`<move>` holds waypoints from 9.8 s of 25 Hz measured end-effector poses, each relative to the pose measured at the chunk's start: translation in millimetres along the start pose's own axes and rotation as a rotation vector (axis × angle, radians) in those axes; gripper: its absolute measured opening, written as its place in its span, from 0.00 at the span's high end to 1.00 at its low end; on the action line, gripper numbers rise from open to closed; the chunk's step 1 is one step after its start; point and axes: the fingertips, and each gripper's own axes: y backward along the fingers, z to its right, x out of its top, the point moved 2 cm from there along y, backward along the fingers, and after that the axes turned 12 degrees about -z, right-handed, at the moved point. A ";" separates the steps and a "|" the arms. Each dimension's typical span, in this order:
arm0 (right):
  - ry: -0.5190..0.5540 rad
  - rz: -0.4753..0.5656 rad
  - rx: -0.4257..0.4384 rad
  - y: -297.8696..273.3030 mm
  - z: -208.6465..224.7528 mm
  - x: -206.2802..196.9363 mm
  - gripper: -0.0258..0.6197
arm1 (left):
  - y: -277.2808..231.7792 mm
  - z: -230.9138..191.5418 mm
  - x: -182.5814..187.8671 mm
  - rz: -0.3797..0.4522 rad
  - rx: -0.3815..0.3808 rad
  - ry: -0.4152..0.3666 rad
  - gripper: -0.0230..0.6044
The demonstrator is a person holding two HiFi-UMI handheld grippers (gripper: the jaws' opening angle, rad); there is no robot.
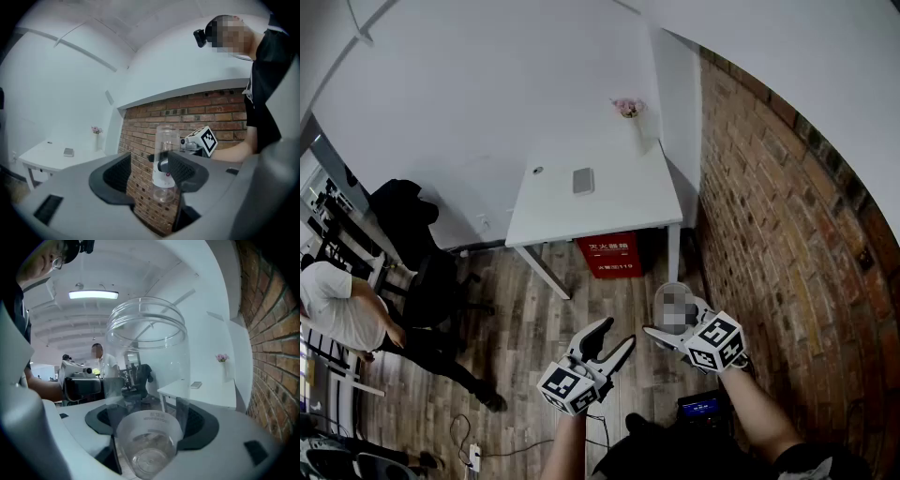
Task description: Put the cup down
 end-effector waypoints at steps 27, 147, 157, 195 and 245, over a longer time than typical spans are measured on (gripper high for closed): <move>-0.039 0.012 0.043 -5.0 -8.0 -3.1 0.40 | 13.0 -6.1 -9.7 -0.008 0.023 0.032 0.56; -0.162 -0.055 0.030 -436.7 387.1 222.6 0.40 | -230.4 -593.3 68.3 -0.089 0.009 0.167 0.59; -0.099 -0.045 0.095 -430.7 398.7 231.5 0.40 | -243.4 -580.1 86.9 -0.068 0.062 0.150 0.59; 0.013 -0.067 0.049 -608.4 518.4 256.2 0.40 | -280.1 -668.1 88.7 -0.135 0.101 0.178 0.59; 0.105 0.025 -0.066 -642.6 556.4 242.0 0.18 | -255.6 -682.0 64.7 -0.160 0.188 0.246 0.59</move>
